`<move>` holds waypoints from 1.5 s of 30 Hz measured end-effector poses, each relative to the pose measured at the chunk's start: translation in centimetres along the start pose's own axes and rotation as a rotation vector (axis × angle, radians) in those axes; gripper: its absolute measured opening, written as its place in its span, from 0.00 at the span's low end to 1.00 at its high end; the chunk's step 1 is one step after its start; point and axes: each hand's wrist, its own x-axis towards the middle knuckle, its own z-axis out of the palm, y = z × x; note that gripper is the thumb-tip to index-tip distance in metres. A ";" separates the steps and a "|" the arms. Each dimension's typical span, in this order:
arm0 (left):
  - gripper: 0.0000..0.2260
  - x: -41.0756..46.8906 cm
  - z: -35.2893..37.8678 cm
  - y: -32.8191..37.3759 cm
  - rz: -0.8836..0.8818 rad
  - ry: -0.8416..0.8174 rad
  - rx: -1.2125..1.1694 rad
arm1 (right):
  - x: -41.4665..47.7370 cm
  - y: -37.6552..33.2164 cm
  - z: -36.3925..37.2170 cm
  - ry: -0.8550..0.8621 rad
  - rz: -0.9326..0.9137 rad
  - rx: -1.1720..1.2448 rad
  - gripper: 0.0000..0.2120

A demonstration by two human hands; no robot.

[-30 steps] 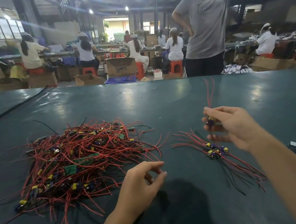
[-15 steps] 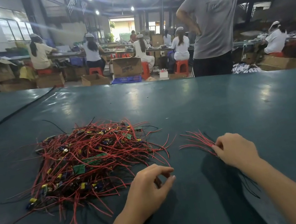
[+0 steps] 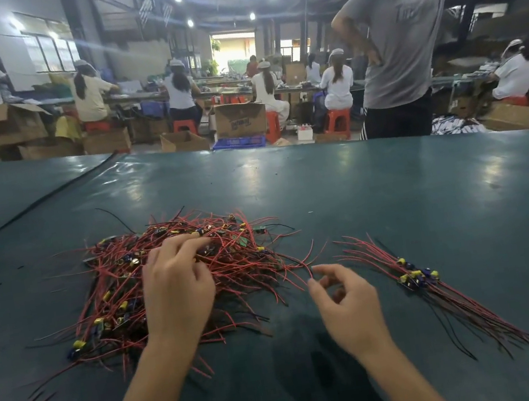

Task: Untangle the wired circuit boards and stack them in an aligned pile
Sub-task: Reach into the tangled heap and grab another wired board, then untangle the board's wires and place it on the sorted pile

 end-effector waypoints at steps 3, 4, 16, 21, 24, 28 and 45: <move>0.15 0.2 -0.8 -1.9 -0.270 -0.218 0.225 | -1.0 0.5 0.6 -0.016 0.001 0.018 0.12; 0.15 0.3 -1.0 -2.3 -0.309 -0.273 0.249 | -1.1 0.7 0.5 -0.010 0.007 0.022 0.12; 0.16 1.2 -2.8 -2.4 -0.323 -0.355 0.143 | -1.8 1.0 0.5 0.016 0.037 0.057 0.10; 0.13 1.3 -3.3 -1.8 -0.237 -0.110 0.109 | -1.8 1.1 0.5 0.020 0.036 0.070 0.11; 0.10 1.2 -3.1 -1.5 -0.202 -0.032 0.087 | -1.8 1.2 0.5 0.024 0.032 0.069 0.11; 0.17 1.2 -2.7 -2.3 -0.322 -0.186 0.275 | -1.8 1.1 0.5 0.022 0.039 0.067 0.08; 0.10 1.3 -2.9 0.7 -0.023 -0.010 -0.171 | -1.8 0.4 0.3 0.012 0.046 0.055 0.10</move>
